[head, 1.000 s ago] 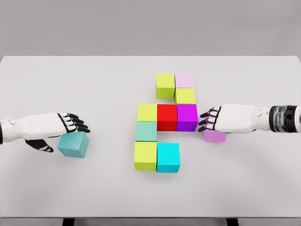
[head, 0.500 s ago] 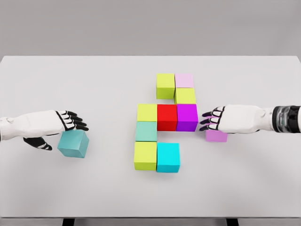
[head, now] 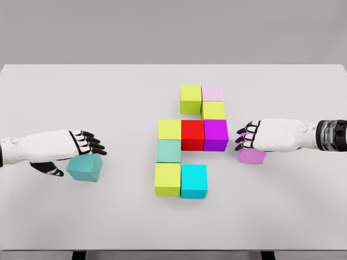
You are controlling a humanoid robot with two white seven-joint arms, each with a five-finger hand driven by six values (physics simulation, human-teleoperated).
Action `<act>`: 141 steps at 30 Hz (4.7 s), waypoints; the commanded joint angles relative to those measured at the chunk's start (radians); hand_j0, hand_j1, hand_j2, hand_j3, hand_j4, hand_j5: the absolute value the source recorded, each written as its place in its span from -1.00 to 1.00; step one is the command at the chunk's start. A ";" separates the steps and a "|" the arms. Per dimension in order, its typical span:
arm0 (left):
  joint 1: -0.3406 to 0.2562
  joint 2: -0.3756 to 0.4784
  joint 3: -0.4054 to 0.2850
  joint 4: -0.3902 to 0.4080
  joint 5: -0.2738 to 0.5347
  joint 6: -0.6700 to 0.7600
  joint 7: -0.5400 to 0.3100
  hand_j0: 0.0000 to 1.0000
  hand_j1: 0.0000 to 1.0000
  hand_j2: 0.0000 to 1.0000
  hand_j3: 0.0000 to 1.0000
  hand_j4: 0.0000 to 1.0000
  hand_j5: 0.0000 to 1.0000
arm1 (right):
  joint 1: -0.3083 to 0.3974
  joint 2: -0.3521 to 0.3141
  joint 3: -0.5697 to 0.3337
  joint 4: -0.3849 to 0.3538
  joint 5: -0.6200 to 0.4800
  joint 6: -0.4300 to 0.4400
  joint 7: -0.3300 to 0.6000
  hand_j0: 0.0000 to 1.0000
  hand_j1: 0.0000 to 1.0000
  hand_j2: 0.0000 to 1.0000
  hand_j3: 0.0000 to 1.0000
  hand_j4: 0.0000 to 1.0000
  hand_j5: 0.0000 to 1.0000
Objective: Assemble the squares on the desktop into the number 2
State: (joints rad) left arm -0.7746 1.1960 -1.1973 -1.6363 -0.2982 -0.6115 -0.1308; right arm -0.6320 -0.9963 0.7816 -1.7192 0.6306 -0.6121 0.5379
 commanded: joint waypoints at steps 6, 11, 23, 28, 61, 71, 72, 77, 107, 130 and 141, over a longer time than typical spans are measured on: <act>0.003 -0.013 -0.001 -0.007 0.005 0.001 0.000 1.00 1.00 1.00 1.00 1.00 1.00 | -0.003 0.007 -0.002 -0.002 -0.003 0.001 0.000 0.79 0.79 0.79 0.79 0.79 0.79; 0.003 -0.019 -0.002 -0.016 0.004 0.001 0.000 1.00 1.00 1.00 1.00 1.00 1.00 | -0.005 0.008 -0.005 -0.003 -0.006 0.001 0.000 0.79 0.79 0.79 0.79 0.79 0.79; 0.012 -0.047 -0.007 -0.005 -0.021 0.001 0.000 1.00 1.00 1.00 1.00 1.00 1.00 | -0.012 0.013 -0.004 -0.017 0.000 0.001 0.002 0.79 0.79 0.79 0.79 0.79 0.79; 0.014 -0.059 -0.008 -0.002 -0.035 0.001 0.000 1.00 1.00 1.00 1.00 1.00 1.00 | -0.012 0.024 0.001 -0.014 0.007 0.001 0.011 0.79 0.79 0.79 0.79 0.79 0.79; 0.021 -0.061 -0.010 0.050 -0.058 0.001 -0.001 0.24 0.24 0.24 0.24 0.24 0.24 | -0.003 0.065 0.027 0.007 0.086 0.001 0.011 0.77 0.77 0.77 0.77 0.77 0.77; 0.008 -0.085 -0.007 0.050 -0.058 0.001 -0.001 0.25 0.25 0.25 0.25 0.25 0.25 | -0.003 0.061 0.028 0.004 0.103 0.001 0.016 0.43 0.43 0.43 0.43 0.43 0.43; 0.008 -0.085 -0.007 0.050 -0.059 0.001 -0.001 0.25 0.25 0.25 0.25 0.25 0.25 | -0.003 0.059 0.027 0.004 0.103 0.001 0.016 0.42 0.42 0.42 0.42 0.42 0.42; -0.009 -0.110 -0.007 0.064 -0.058 0.001 -0.001 0.26 0.26 0.26 0.26 0.26 0.26 | -0.003 0.050 0.021 0.000 0.096 0.001 0.016 0.28 0.28 0.28 0.28 0.28 0.28; -0.155 -0.363 -0.011 0.334 -0.104 0.001 -0.001 0.30 0.30 0.30 0.30 0.30 0.30 | 0.000 -0.102 0.039 -0.048 -0.121 0.001 0.013 0.07 0.07 0.07 0.07 0.07 0.07; -0.272 -0.565 -0.015 0.588 -0.151 0.001 -0.001 0.31 0.31 0.31 0.31 0.31 0.31 | -0.040 -0.136 0.100 -0.048 -0.160 0.001 0.011 0.07 0.07 0.07 0.07 0.07 0.07; -0.322 -0.628 -0.015 0.654 -0.174 0.001 -0.001 0.32 0.32 0.32 0.32 0.32 0.32 | -0.046 -0.062 0.128 -0.051 -0.180 0.001 0.010 0.07 0.07 0.07 0.07 0.07 0.07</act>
State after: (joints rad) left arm -1.0968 0.5813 -1.2138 -0.9987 -0.4709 -0.6116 -0.1325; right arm -0.6765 -1.0755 0.9051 -1.7685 0.4592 -0.6132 0.5492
